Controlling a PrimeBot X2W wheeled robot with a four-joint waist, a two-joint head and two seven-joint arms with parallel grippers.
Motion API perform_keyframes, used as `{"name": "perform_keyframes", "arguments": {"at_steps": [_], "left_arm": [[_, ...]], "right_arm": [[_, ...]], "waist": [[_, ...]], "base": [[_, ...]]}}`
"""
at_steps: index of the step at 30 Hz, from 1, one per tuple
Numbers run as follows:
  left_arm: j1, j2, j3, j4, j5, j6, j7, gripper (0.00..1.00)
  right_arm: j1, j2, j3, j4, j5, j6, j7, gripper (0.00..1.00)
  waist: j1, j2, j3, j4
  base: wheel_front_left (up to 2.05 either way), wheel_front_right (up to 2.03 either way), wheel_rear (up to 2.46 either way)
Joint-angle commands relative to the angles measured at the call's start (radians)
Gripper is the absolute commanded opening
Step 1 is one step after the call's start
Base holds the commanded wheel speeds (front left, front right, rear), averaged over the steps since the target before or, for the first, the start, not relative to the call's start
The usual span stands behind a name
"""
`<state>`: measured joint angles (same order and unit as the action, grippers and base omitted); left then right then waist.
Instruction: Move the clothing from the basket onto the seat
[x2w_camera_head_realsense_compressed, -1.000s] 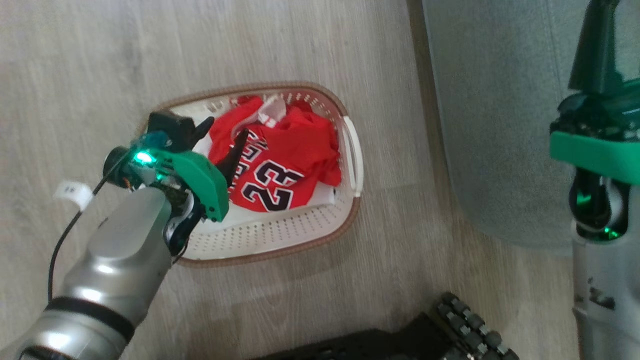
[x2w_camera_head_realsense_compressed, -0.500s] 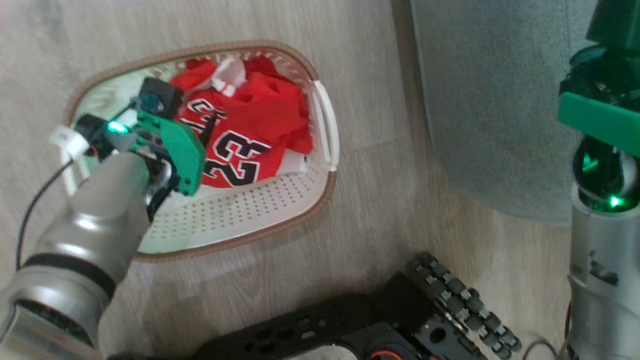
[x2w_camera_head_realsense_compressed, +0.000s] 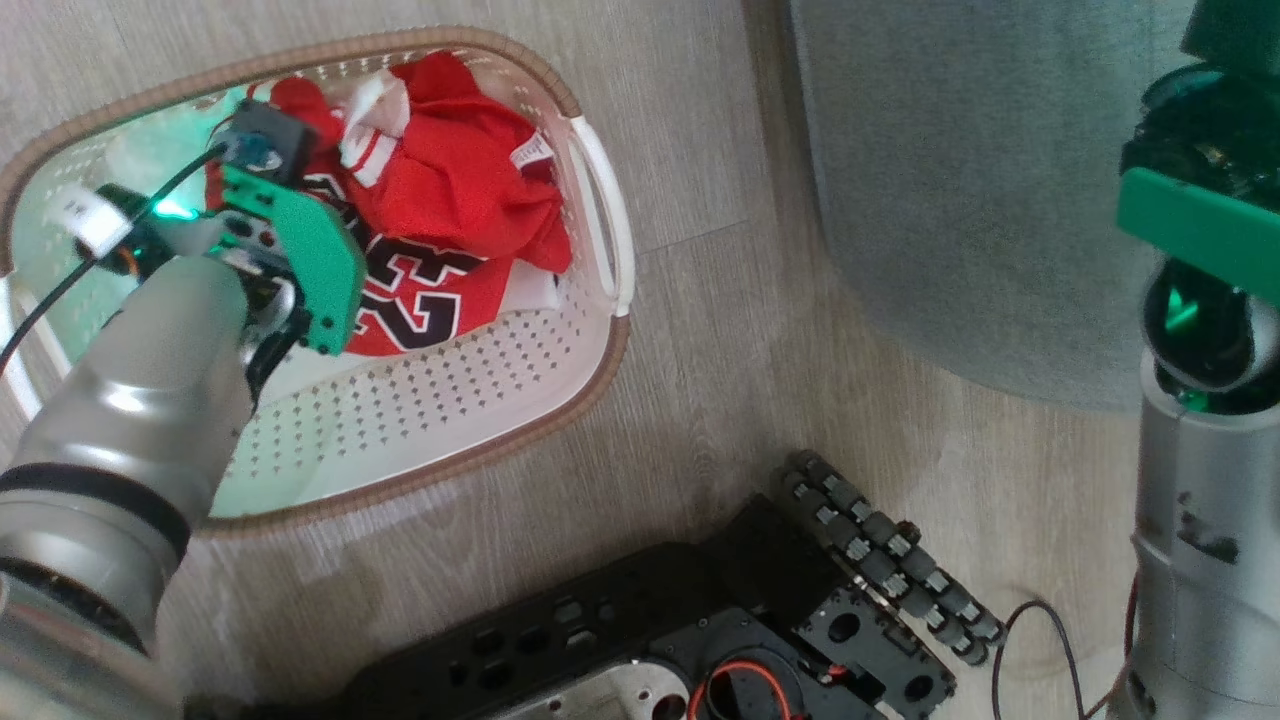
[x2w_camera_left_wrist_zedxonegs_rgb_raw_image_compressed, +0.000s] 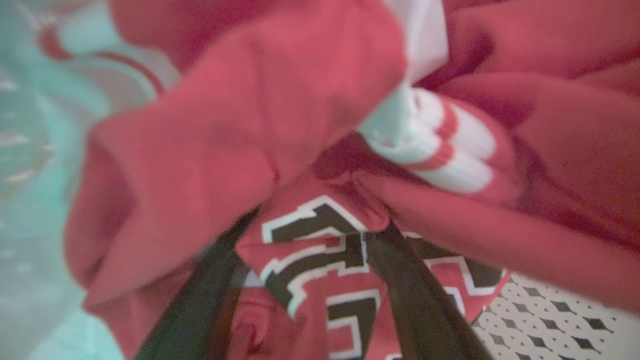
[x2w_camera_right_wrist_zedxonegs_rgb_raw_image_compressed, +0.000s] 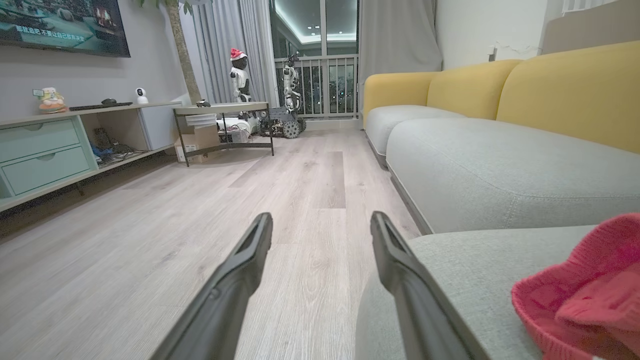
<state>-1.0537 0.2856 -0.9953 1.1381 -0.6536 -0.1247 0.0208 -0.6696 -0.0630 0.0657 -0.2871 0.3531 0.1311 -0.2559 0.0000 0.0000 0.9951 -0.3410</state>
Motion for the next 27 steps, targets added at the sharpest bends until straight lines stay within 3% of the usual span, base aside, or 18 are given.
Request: {"name": "perform_keyframes", "arguments": {"at_steps": [1, 7, 8, 10, 11, 18, 27], "left_arm": [[0.023, 0.025, -0.011, -0.015, -0.017, -0.006, 0.022, 1.0], [0.028, 0.057, -0.104, -0.073, -0.096, -0.006, 0.13, 1.0], [0.025, 0.064, -0.114, -0.082, -0.108, -0.006, 0.133, 0.96], [0.015, 0.076, -0.137, -0.104, -0.126, -0.006, 0.12, 0.06], [0.012, 0.083, -0.147, -0.114, -0.135, -0.006, 0.108, 0.0], [0.004, 0.087, -0.203, -0.149, -0.189, -0.006, 0.046, 0.0], [0.035, 0.031, -0.255, -0.198, -0.239, -0.006, -0.111, 0.0]], "right_arm": [[0.019, 0.012, 0.016, -0.037, -0.006, 0.0, -0.006, 1.0], [0.018, 0.013, 0.033, -0.036, -0.033, 0.0, -0.006, 1.0], [0.017, 0.013, 0.033, -0.035, -0.032, 0.0, -0.006, 1.0], [0.016, 0.013, 0.031, -0.032, -0.032, 0.0, -0.006, 1.0], [0.015, 0.013, 0.029, -0.031, -0.031, 0.0, -0.006, 1.0], [0.013, 0.013, 0.021, -0.019, -0.031, 0.0, -0.006, 1.0], [0.054, 0.013, 0.009, 0.027, -0.062, 0.0, -0.006, 1.0]], "waist": [[0.0, 0.0, 0.006, 0.01], [0.0, 0.0, 0.014, 0.032], [0.0, 0.0, 0.013, 0.032], [0.0, 0.0, 0.011, 0.032], [0.0, 0.0, 0.008, 0.033], [0.0, 0.0, -0.029, 0.05], [0.0, 0.0, -0.186, 0.119]], "base": [[0.0, 0.0, 0.0], [0.0, 0.0, 0.0], [0.0, 0.0, 0.0], [0.0, 0.0, 0.0], [0.0, 0.0, 0.0], [0.0, 0.0, 0.0], [0.0, 0.0, 0.0]]}}
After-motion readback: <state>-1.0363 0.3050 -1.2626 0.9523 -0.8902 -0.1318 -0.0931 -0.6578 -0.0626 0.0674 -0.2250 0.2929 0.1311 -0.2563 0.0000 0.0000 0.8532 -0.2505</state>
